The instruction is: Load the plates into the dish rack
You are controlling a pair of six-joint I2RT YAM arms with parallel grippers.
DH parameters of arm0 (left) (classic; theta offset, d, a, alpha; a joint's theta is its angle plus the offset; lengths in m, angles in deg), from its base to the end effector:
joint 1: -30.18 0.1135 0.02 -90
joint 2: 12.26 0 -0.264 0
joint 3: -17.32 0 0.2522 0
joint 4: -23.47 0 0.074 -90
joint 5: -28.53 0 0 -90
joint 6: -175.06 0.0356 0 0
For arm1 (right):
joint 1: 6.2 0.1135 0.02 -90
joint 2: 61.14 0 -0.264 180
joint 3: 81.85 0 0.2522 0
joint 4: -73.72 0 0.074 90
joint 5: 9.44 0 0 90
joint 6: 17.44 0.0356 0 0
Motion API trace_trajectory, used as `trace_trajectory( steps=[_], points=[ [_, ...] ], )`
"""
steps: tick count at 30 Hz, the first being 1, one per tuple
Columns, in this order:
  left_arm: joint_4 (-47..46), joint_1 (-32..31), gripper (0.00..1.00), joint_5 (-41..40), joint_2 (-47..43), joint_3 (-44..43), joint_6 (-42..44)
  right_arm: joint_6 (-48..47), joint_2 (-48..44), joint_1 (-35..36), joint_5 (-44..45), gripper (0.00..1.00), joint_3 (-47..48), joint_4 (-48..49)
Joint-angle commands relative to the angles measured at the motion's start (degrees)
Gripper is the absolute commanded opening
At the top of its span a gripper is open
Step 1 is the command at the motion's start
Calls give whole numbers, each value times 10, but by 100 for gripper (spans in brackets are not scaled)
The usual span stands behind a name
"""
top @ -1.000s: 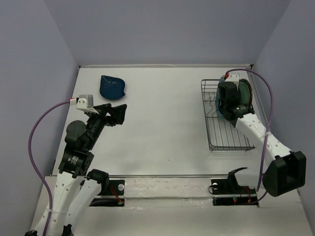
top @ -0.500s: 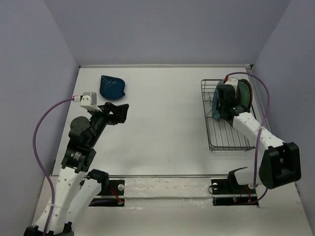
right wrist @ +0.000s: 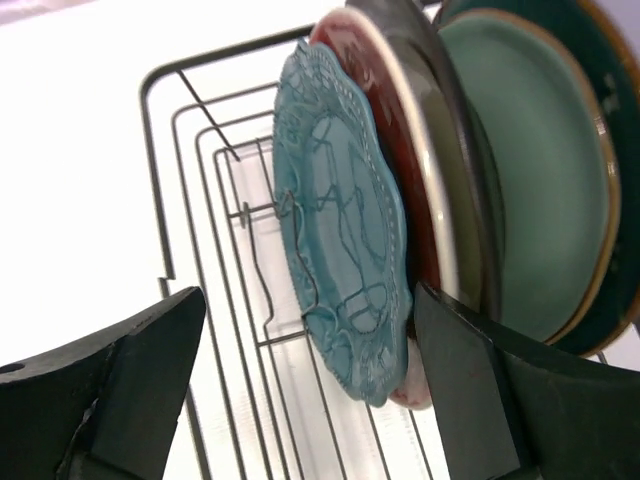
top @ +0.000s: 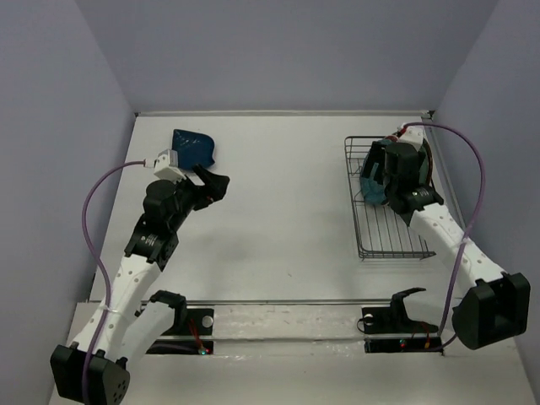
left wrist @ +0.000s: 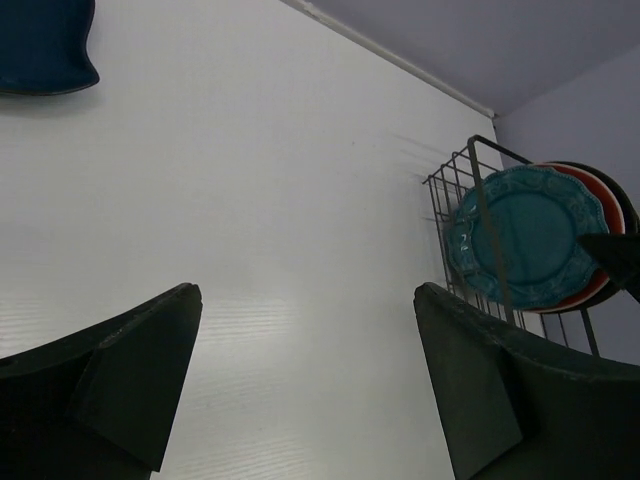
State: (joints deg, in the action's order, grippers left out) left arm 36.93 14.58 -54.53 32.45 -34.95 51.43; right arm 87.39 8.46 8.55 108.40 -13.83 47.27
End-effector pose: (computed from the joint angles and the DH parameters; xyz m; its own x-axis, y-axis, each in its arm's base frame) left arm 0.1830 -0.0555 0.3212 -0.2944 -0.4886 -0.8213 0.2638 0.7845 -0.5612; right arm 0.2684 0.0535 0.3044 -0.3949 0.1301 -0.9095 0.2840 0.9587 0.0138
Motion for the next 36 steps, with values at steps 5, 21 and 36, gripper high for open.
trace_trajectory(
  steps=[5,21,36],
  points=[
    [-130,19,99,-86,65,33,-105,14,-117,31,-59,90,38,5],
    [-182,135,97,-279,350,-49,-171,63,-205,75,-228,90,-42,39],
    [-126,234,86,-127,619,-281,-21,51,-209,80,-266,90,-53,50]
  ],
)
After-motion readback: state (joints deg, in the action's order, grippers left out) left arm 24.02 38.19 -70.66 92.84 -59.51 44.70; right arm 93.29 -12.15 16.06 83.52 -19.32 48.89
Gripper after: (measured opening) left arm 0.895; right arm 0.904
